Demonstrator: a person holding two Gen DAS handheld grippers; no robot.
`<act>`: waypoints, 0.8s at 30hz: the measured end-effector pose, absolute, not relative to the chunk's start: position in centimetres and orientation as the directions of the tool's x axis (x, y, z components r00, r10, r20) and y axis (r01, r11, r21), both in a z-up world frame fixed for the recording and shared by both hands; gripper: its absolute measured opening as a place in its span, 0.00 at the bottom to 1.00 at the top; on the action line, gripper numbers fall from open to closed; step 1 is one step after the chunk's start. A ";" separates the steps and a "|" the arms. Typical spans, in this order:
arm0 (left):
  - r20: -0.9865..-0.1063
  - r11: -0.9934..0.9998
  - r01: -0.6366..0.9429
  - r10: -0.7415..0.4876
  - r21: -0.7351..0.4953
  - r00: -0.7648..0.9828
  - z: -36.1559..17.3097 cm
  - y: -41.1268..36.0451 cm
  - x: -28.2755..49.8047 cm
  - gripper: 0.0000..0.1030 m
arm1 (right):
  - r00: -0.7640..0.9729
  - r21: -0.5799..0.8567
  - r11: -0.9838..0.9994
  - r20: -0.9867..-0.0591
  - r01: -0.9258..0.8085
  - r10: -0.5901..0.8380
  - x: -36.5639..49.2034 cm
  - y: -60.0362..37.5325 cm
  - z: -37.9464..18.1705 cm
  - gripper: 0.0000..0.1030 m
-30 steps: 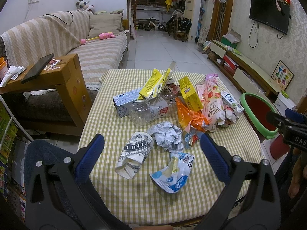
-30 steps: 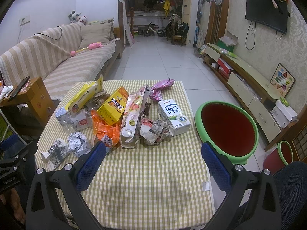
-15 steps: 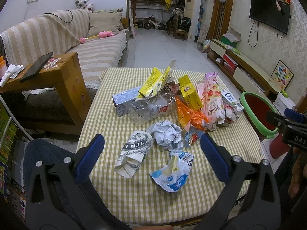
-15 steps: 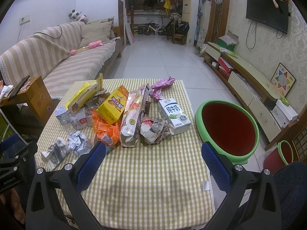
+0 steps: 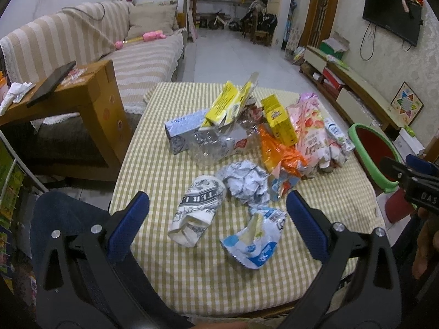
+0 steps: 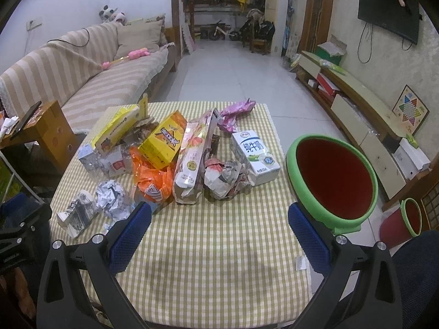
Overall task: Collect trash
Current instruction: 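Grasp the white paper cup with the left tool while the right tool grasps the white milk carton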
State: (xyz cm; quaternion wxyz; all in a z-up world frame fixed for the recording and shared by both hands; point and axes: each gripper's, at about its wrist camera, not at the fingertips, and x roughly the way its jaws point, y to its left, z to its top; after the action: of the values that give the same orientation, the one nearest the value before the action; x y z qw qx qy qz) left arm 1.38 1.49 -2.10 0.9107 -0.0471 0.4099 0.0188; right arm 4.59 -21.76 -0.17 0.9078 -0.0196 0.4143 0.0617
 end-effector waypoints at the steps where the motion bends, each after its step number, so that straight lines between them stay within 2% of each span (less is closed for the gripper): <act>1: -0.759 0.994 -0.075 -0.007 -0.073 0.651 -2.3 1.7 1.6 0.95 | 0.642 0.015 0.992 -0.760 -0.129 0.095 4.8 -21.8 -0.3 0.93; 8: -0.859 0.995 -0.063 -0.039 -0.083 0.511 -5.0 2.9 4.3 0.95 | 0.568 0.004 0.989 -0.818 -0.149 0.089 6.9 -22.3 -2.4 0.93; 21: -0.936 0.999 -0.034 0.008 -0.004 0.353 -9.0 4.1 8.6 0.95 | 0.520 -0.030 0.992 -0.853 -0.125 0.040 12.8 -24.5 -4.3 0.93; 24: -0.946 0.999 -0.034 -0.007 -0.020 0.325 -9.9 4.4 9.2 0.88 | 0.515 -0.033 0.994 -0.857 -0.105 0.026 14.5 -25.4 -4.5 0.93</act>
State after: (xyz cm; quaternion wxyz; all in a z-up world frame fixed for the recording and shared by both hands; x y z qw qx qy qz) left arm 9.21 4.40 -9.92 0.8138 -0.0178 0.5808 0.0082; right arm 14.52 -25.40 -4.51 0.8695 -0.0400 0.4908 0.0376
